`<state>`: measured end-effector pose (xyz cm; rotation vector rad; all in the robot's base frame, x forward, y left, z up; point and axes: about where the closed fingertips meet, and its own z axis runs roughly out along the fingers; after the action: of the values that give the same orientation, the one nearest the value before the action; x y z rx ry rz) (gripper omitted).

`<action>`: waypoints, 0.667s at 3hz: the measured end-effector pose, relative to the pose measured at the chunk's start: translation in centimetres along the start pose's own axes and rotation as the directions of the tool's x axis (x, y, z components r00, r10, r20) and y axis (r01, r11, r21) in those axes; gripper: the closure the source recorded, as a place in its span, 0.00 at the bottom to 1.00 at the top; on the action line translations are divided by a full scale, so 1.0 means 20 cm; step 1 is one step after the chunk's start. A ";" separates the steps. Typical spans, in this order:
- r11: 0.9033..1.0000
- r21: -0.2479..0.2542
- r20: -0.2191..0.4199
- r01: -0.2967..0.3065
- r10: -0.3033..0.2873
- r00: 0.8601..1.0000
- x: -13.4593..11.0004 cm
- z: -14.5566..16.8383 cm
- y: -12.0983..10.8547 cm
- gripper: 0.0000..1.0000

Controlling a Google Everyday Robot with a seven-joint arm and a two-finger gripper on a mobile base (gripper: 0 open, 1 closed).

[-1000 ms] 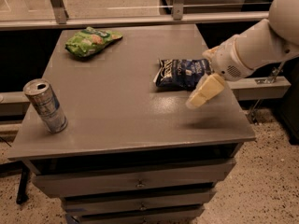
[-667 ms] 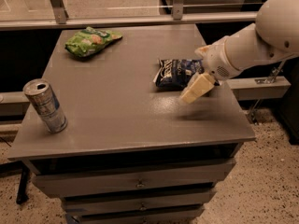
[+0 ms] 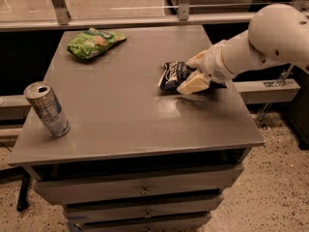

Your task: Move blue chip bag near green rice chip bag

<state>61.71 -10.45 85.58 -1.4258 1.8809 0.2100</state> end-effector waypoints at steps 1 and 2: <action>1.000 0.020 0.015 0.020 -0.020 1.000 -0.04 0.00 -0.04 0.64; 0.998 0.042 0.046 0.038 -0.040 0.998 -0.12 -0.05 -0.06 0.87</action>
Offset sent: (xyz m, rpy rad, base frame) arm 0.0109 0.0101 0.0493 0.0436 -0.1185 0.0190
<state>62.62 -9.62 88.14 -1.4164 1.8080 0.1836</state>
